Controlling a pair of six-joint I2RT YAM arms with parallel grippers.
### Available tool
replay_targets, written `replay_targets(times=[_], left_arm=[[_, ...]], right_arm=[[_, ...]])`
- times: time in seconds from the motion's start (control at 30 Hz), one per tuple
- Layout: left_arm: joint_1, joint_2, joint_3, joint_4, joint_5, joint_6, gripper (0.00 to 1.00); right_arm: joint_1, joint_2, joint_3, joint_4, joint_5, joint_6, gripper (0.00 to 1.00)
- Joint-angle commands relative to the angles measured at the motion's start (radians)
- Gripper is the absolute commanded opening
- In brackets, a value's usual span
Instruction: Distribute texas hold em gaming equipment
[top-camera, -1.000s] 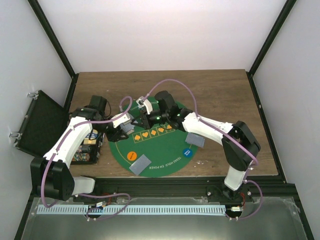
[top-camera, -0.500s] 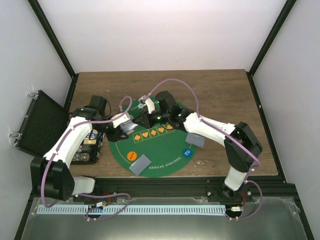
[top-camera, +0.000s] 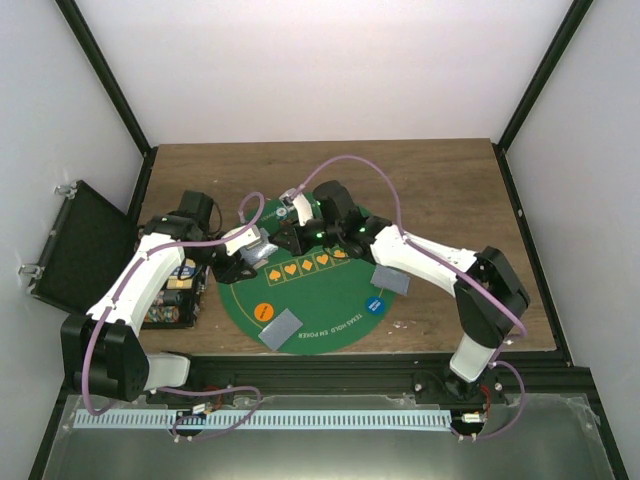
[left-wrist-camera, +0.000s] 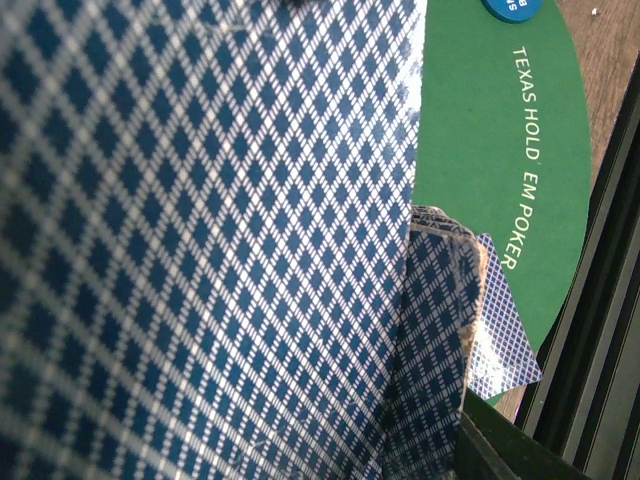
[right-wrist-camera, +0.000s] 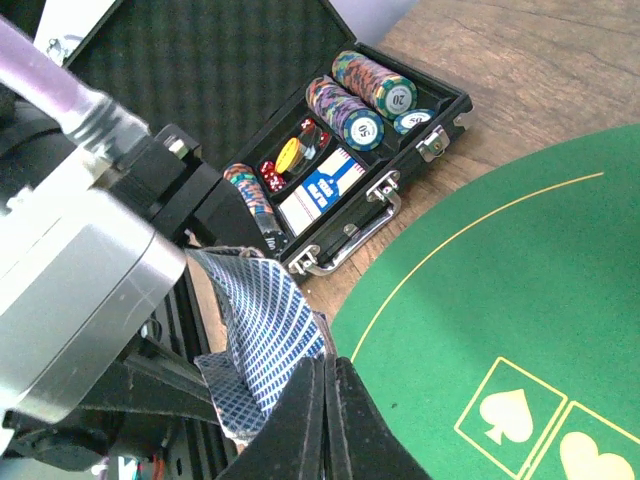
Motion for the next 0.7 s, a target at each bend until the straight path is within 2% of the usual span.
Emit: replay_targets(times=[0.0, 0.27, 0.67], left_arm=[[0.002, -0.006, 0.017, 0.005, 0.016, 0.016, 0.48], [0.003, -0.006, 0.015, 0.004, 0.015, 0.018, 0.48], [0.002, -0.007, 0.009, 0.010, 0.008, 0.010, 0.48]], right_arm=[[0.008, -0.045, -0.003, -0.013, 0.007, -0.017, 0.01], [0.006, -0.073, -0.010, -0.032, 0.023, -0.034, 0.01], [-0.031, -0.132, -0.069, 0.042, -0.123, -0.010, 0.01]])
